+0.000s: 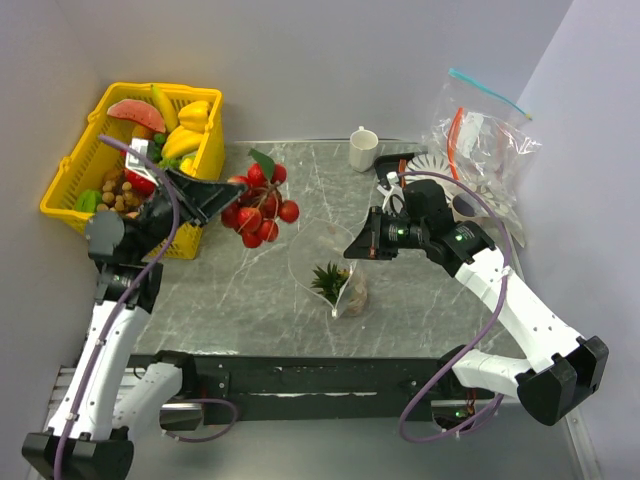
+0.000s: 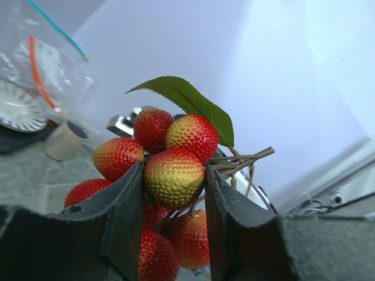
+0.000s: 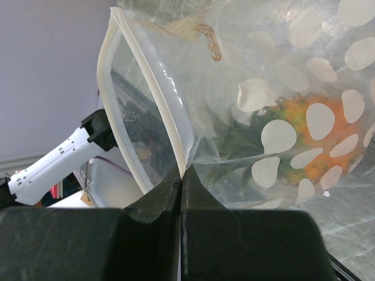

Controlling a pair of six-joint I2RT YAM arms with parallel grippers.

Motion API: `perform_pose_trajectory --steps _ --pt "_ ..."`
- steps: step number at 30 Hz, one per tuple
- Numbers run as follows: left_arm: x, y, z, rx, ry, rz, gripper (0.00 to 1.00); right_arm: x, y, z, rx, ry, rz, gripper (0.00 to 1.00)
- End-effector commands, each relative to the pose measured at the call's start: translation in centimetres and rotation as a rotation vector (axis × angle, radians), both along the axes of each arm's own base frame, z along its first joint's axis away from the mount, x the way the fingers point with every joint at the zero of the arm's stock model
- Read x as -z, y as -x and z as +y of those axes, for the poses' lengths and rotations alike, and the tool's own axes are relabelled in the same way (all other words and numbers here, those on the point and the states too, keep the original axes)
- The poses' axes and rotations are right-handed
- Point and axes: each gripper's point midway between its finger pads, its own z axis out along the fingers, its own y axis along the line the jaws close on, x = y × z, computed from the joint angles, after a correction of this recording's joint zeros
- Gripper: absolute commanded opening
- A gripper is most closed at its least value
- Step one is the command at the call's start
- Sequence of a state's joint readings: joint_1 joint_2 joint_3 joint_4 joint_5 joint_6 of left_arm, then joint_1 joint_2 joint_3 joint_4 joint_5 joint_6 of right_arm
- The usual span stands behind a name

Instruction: Place the food in the zip-top bag and seal the zipper

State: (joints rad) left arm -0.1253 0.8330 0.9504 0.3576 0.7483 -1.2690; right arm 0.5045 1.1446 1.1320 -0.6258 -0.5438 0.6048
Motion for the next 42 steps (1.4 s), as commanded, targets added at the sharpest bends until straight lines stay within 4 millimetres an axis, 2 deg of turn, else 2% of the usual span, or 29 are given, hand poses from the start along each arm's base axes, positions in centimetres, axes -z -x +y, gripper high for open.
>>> perform_pose_trajectory --steps 1,5,10,12,13,15,17,18,20,24,31,37,42 --pt "-2.5 2.6 -0.6 0.069 0.164 -0.053 0.07 -2.6 0.0 0.4 -0.017 -0.063 -0.085 0.00" --pt "-2.8 4.2 -1.8 0.137 0.223 -0.049 0.08 -2.6 0.1 0.3 -0.022 -0.059 -0.085 0.00" --pt "-1.3 4.5 -4.4 0.186 0.205 -0.009 0.08 -2.8 0.2 0.3 -0.028 -0.070 -0.082 0.00" --pt "-0.9 4.2 -5.1 0.188 0.222 0.001 0.08 -2.8 0.3 0.4 -0.032 -0.073 -0.078 0.00" --pt "-0.7 4.8 -5.7 0.217 0.238 -0.003 0.08 -2.8 0.3 0.4 -0.033 -0.075 -0.076 0.00" --pt "-0.2 4.4 -6.6 0.225 0.261 0.008 0.08 -2.9 0.3 0.4 -0.035 -0.077 -0.075 0.00" --pt "0.3 5.0 -7.6 0.264 0.281 0.010 0.07 -3.1 0.4 0.3 -0.037 -0.078 -0.077 0.00" --pt "1.1 4.4 -8.4 0.262 0.277 0.028 0.07 -3.2 0.5 0.2 -0.036 -0.078 -0.078 0.00" --pt "1.4 5.0 -9.4 0.293 0.282 0.019 0.07 -3.2 0.5 0.1 -0.035 -0.080 -0.075 0.00" --pt "3.9 4.3 -11.1 0.276 0.240 0.033 0.06 -3.3 0.6 -0.1 -0.037 -0.098 -0.073 0.00" --pt "8.6 3.4 -12.1 0.231 0.196 0.113 0.07 -3.4 0.8 -0.3 -0.043 -0.109 -0.070 0.00" --pt "14.3 1.8 -13.5 0.129 -0.021 0.210 0.08 -3.7 1.0 -0.6 -0.044 -0.119 -0.072 0.00" --pt "15.4 0.7 -12.6 0.023 -0.093 0.200 0.09 -3.2 1.0 -0.9 -0.038 -0.112 -0.069 0.00"
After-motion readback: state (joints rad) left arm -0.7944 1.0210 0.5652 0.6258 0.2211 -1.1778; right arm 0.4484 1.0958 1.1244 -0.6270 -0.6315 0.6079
